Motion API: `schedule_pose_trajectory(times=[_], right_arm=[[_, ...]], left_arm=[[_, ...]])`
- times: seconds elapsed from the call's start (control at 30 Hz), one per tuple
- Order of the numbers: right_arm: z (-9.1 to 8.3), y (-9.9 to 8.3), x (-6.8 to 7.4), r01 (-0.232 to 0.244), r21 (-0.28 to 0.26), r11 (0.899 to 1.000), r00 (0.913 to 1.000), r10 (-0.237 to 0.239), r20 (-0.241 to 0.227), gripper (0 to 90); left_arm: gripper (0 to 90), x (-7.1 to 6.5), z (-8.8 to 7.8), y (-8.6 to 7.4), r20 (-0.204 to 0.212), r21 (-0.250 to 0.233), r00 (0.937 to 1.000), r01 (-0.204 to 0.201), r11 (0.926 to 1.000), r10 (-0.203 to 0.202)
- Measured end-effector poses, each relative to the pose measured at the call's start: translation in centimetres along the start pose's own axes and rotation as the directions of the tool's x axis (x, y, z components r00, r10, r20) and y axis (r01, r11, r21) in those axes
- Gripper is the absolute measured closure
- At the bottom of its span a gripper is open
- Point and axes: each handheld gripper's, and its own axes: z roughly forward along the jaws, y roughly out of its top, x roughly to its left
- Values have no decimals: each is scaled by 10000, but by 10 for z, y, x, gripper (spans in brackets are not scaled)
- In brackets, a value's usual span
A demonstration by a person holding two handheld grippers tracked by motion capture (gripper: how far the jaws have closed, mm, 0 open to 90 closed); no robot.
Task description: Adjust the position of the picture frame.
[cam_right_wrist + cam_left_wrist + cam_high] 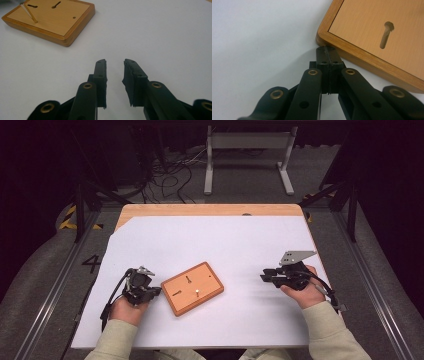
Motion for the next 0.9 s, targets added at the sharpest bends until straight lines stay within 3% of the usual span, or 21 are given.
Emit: schedule_pose_trajectory(times=[0.5,0.9], right_arm=[[-7,-8,-1,-180,13,9998,9997,180,174,724],[-14,-15,-2,-340,13,9994,9989,340,323,723]], left_arm=[[897,-4,20,28,-246,-289,9991,-359,9989,352],[897,-1,28,41,-240,-549,9996,-126,9984,113]])
